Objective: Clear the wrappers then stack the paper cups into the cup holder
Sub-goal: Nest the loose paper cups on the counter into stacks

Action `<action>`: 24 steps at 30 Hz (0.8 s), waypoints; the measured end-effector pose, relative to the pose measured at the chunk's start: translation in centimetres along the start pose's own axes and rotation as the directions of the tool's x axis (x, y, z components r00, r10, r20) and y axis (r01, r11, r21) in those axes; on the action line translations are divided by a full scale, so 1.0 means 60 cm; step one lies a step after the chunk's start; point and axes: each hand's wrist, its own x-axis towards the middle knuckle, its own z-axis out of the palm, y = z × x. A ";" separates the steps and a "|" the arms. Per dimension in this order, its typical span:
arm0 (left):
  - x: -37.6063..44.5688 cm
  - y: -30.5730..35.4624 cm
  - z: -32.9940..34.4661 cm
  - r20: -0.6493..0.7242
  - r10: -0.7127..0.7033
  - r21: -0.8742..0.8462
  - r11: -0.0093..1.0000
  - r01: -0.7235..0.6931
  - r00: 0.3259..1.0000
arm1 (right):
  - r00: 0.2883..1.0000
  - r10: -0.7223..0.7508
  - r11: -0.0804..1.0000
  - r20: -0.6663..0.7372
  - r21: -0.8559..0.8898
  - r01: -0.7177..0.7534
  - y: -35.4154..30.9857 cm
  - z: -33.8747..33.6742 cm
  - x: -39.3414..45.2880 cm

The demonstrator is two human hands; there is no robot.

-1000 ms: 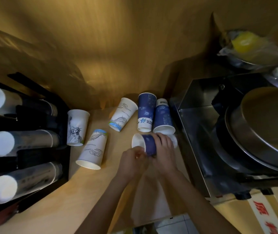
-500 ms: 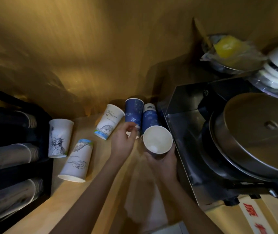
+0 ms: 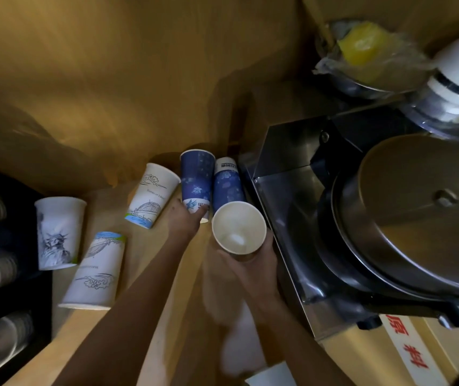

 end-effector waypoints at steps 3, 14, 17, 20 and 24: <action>-0.004 0.003 -0.007 0.025 -0.029 -0.055 0.998 0.031 0.999 | 0.997 -0.049 0.999 -0.058 -0.001 0.049 -0.006 -0.005 -0.005; -0.125 0.056 -0.127 -0.002 0.116 -0.443 0.890 -0.105 0.993 | 0.995 -0.029 0.993 0.093 0.118 0.018 -0.016 -0.017 -0.008; -0.165 0.076 -0.141 0.022 0.258 -0.480 0.850 -0.216 0.966 | 0.989 -0.047 0.987 0.144 0.158 0.024 -0.021 -0.017 -0.011; -0.186 0.074 -0.132 0.049 0.354 -0.450 0.843 -0.296 0.934 | 0.974 -0.087 0.984 0.210 0.171 0.051 -0.031 -0.022 -0.020; -0.204 0.052 -0.113 0.040 0.394 -0.403 0.847 -0.346 0.918 | 0.957 -0.116 0.988 0.266 0.134 0.083 -0.037 -0.017 -0.031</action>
